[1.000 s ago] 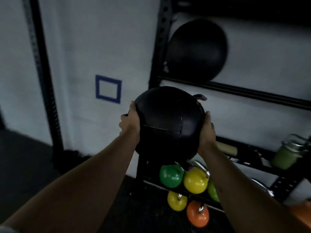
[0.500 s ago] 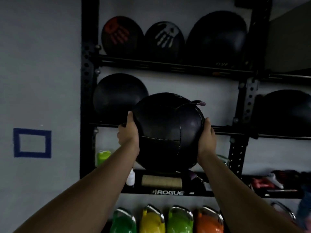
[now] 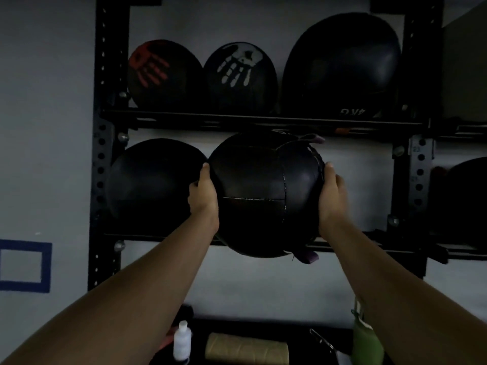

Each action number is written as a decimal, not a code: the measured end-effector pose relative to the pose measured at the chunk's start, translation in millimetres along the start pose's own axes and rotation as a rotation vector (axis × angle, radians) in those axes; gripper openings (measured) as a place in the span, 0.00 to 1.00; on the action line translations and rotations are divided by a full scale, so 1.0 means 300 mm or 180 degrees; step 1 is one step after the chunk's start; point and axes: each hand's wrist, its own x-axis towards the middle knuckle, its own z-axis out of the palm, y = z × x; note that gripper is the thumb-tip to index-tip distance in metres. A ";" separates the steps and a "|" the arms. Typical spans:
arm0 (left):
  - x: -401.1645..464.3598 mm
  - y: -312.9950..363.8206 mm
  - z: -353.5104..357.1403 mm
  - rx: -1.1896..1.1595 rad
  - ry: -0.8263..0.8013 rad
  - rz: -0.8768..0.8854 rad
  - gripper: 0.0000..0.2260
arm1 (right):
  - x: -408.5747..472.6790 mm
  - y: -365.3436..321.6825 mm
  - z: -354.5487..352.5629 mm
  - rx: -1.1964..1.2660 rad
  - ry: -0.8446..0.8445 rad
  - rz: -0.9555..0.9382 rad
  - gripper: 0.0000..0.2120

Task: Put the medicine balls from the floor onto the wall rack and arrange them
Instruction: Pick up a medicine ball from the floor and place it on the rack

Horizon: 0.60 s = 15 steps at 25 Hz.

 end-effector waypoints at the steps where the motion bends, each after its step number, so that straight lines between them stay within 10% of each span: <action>1: 0.048 -0.009 0.022 -0.0022 -0.0026 0.0027 0.33 | 0.050 0.010 0.020 0.0006 -0.0015 -0.0042 0.35; 15: 0.454 -0.267 0.183 0.0875 -0.0138 0.1268 0.32 | 0.502 0.292 0.193 -0.0622 -0.0482 -0.0543 0.30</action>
